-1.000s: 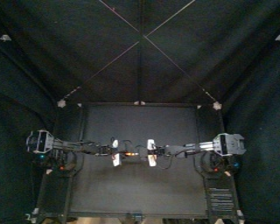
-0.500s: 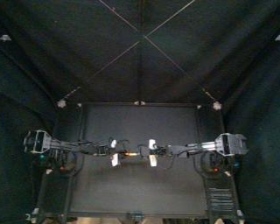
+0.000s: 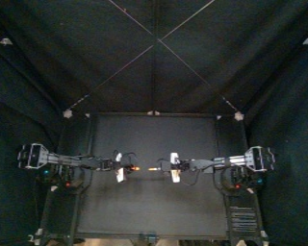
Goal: Uncap the pen
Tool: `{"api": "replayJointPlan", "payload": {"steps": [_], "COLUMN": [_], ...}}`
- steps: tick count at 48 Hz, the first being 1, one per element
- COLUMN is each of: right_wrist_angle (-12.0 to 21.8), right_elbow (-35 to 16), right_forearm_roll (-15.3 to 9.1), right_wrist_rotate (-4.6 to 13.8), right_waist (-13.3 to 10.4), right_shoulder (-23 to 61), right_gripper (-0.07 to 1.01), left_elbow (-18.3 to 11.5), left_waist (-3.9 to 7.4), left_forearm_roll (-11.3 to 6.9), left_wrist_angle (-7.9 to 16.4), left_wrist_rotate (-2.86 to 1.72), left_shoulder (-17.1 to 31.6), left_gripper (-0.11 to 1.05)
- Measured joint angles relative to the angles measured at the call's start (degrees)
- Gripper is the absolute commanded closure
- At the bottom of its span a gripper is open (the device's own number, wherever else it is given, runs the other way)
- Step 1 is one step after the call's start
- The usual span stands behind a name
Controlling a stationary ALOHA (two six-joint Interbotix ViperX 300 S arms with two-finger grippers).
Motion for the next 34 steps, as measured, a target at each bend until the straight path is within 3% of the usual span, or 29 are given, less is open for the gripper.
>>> {"api": "replayJointPlan", "payload": {"steps": [18,34], "right_wrist_angle": [-0.6,-0.6], "right_elbow": [2.4,2.5], "right_forearm_roll": [0.1,0.1], "right_wrist_rotate": [-0.09,0.0], "right_waist": [-0.3,-0.4], "right_shoulder": [-2.9,-2.9], "right_gripper": [0.52,0.52], "left_elbow": [3.6,4.8], "left_waist": [-0.18,-0.26], "left_forearm_roll": [0.0,0.0], "left_wrist_angle": [0.1,0.1], "left_wrist_rotate": [0.09,0.09], "left_shoulder": [-7.5,-9.3], "left_gripper": [0.56,0.56]}}
